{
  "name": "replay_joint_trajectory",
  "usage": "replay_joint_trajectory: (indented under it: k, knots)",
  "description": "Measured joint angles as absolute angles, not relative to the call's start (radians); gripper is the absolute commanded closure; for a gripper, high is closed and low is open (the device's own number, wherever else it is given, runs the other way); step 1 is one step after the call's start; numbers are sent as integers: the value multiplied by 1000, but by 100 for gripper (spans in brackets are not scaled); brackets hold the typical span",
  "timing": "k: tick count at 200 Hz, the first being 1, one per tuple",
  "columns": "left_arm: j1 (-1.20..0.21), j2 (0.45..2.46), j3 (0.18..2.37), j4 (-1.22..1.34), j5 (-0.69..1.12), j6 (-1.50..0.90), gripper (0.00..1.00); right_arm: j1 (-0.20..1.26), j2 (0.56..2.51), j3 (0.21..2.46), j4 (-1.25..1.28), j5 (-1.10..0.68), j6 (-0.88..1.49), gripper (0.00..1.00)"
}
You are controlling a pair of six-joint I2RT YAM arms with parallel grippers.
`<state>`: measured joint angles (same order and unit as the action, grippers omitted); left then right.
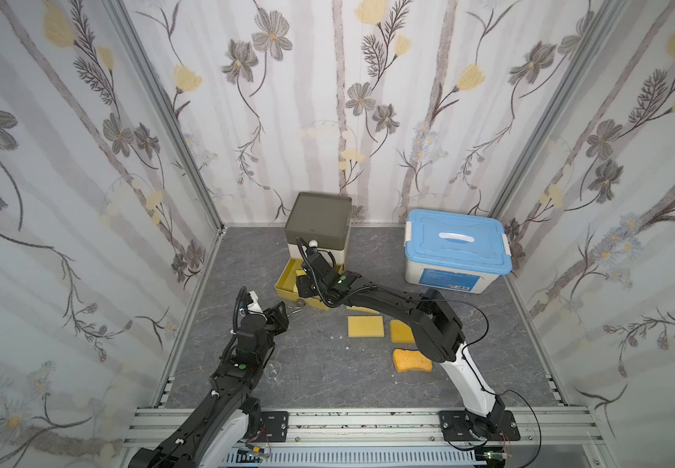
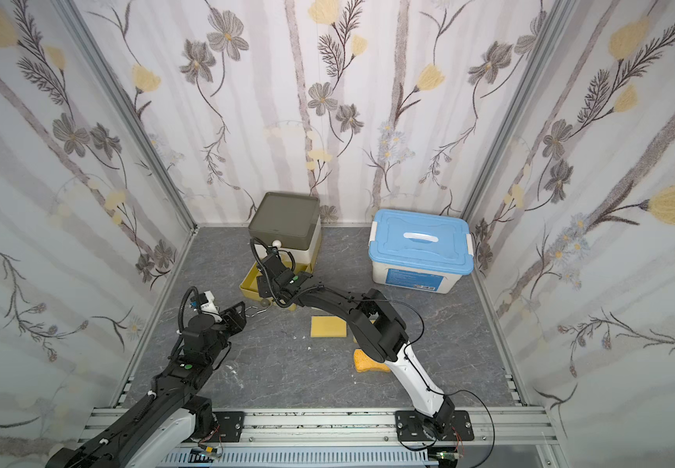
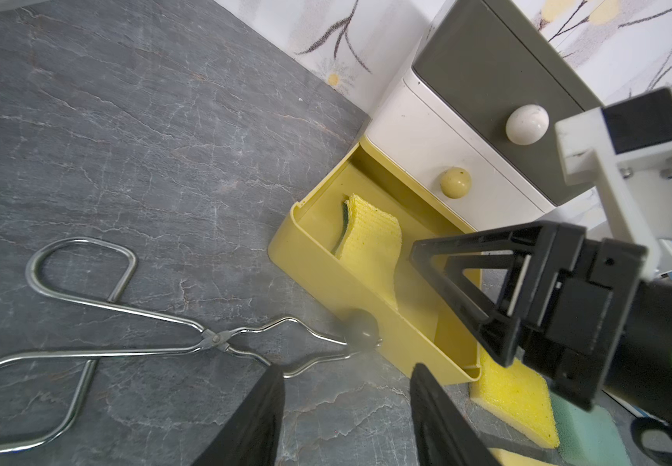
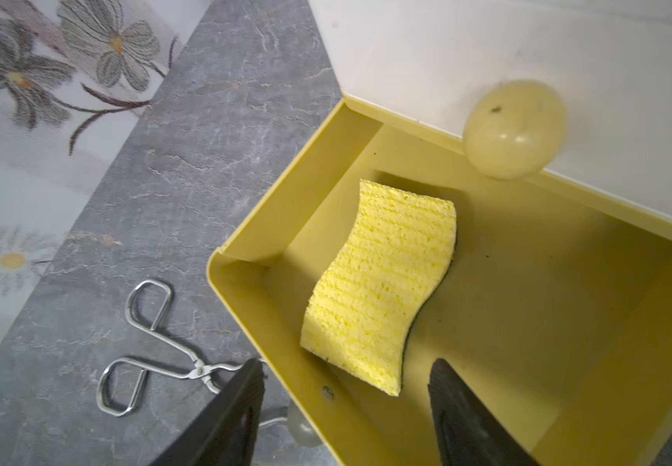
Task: Take the sponge out of the drawer
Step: Pick up the sponge from the drawer.
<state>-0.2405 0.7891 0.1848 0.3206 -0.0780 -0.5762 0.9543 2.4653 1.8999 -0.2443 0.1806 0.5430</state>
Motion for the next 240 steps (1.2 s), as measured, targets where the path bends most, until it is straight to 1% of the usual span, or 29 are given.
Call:
replay_joint_trajectory:
  k: [45, 93, 142, 190, 202, 216, 240]
  knots:
    - [-241, 791, 185, 321, -78, -576, 47, 950, 2531, 1913, -249, 197, 567, 34]
    - [-241, 794, 185, 321, -85, -576, 47, 941, 2571, 1927, -192, 245, 568, 36]
    - [-241, 791, 185, 321, -93, -575, 47, 927, 2653, 2087, -274, 266, 563, 35]
    - [-241, 788, 185, 320, -94, -575, 47, 928, 2660, 2100, -323, 266, 552, 48]
    - [-241, 786, 185, 320, -94, -575, 47, 928, 2661, 2106, -334, 265, 552, 49]
    - [-241, 783, 185, 320, -94, -575, 47, 928, 2670, 2125, -345, 262, 538, 52]
    - [-241, 775, 185, 317, -96, -575, 47, 928, 2692, 2178, -385, 260, 529, 53]
